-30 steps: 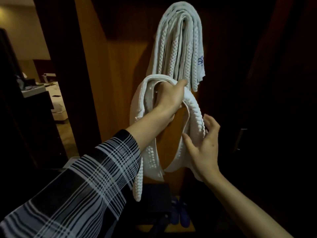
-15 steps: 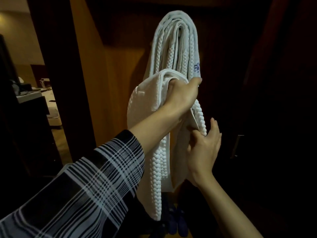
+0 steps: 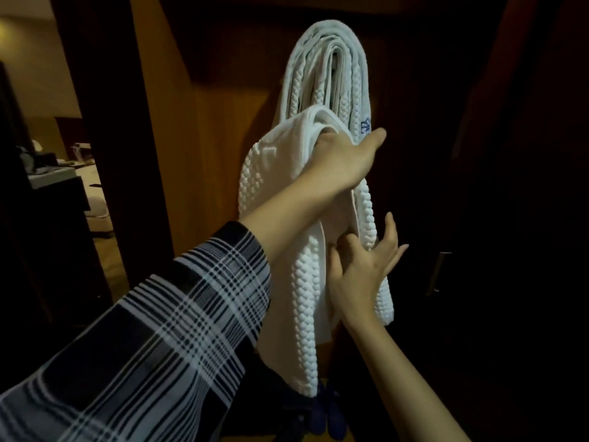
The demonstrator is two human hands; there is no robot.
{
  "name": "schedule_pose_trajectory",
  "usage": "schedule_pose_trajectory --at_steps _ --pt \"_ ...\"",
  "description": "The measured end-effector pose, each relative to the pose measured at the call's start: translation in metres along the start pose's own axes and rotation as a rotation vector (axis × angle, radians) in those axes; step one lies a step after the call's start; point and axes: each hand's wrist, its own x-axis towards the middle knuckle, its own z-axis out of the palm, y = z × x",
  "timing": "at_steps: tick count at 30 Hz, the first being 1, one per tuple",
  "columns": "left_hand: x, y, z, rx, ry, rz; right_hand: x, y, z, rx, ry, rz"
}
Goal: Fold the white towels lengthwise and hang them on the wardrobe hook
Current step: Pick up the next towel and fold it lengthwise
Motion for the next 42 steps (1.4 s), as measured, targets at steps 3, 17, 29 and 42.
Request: schedule_pose_trajectory --at_steps 3,17,29,42 --pt "0.005 -0.017 -0.001 0.221 0.054 0.035 -0.017 -0.002 -0.006 -0.012 0.086 -0.144" --pt "0.02 -0.074 -0.008 0.236 0.241 -0.077 -0.049 0.022 -0.012 -0.167 -0.152 -0.295" --pt "0.011 -0.053 -0.012 0.211 0.252 -0.001 -0.058 0.026 0.0 -0.069 -0.231 0.132" --pt "0.007 -0.071 -0.021 0.062 0.406 -0.055 -0.06 0.045 -0.009 -0.041 -0.19 0.032"
